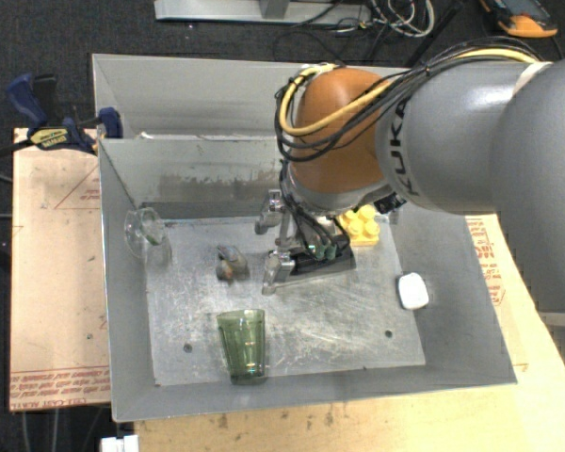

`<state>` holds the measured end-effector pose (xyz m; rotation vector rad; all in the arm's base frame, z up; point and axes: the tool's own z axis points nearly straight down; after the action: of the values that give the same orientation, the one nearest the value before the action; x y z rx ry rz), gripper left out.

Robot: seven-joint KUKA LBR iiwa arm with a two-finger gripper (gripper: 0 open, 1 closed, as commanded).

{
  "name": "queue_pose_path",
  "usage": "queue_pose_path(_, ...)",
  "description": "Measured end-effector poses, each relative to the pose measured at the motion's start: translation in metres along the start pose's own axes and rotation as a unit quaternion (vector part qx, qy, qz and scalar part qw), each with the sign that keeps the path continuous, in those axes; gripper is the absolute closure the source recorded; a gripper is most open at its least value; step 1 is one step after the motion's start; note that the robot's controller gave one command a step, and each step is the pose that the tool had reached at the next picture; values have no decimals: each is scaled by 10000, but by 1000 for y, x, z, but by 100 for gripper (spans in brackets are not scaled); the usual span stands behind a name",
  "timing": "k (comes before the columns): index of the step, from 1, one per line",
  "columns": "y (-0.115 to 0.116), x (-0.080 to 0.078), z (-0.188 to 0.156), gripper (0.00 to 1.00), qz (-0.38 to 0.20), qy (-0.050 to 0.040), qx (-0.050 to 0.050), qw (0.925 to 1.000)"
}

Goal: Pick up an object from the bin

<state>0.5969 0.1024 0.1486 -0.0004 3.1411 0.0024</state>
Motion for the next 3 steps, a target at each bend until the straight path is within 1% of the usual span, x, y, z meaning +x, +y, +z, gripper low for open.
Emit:
queue_pose_path(1,-1,2,14,0,301,-28,-5,9995)
queue_pose_path(2,10,10,46,0,475,3,4,9989)
queue_pose_path(3,10,27,51,0,887,-45,-7,9960)
